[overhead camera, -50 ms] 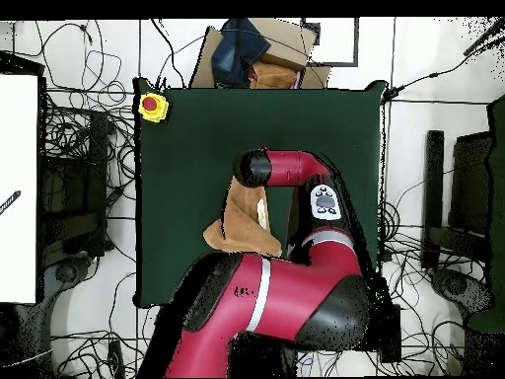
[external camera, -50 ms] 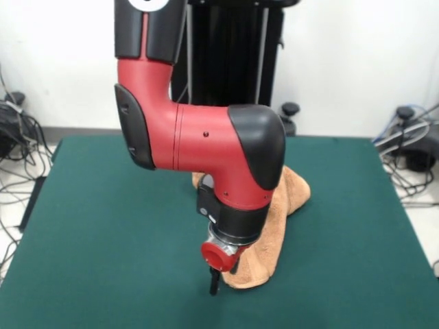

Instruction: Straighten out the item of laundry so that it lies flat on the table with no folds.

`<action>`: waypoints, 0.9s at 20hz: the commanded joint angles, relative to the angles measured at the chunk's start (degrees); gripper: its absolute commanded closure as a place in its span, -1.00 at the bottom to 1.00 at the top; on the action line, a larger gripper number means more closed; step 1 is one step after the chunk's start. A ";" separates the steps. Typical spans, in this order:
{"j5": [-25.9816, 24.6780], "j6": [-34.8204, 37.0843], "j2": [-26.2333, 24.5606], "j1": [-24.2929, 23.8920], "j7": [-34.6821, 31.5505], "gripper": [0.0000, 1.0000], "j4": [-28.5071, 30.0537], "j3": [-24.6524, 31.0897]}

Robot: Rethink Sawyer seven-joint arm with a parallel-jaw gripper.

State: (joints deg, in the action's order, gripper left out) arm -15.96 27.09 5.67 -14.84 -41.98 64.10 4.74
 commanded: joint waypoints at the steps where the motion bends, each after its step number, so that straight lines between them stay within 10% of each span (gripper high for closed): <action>1: -0.10 4.39 -2.60 0.44 -9.92 -1.00 0.36 -0.45; 18: 2.72 0.58 -2.69 -1.87 -11.38 -1.00 1.35 3.57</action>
State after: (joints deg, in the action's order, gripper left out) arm -15.23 27.08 4.39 -15.96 -41.98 63.92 4.36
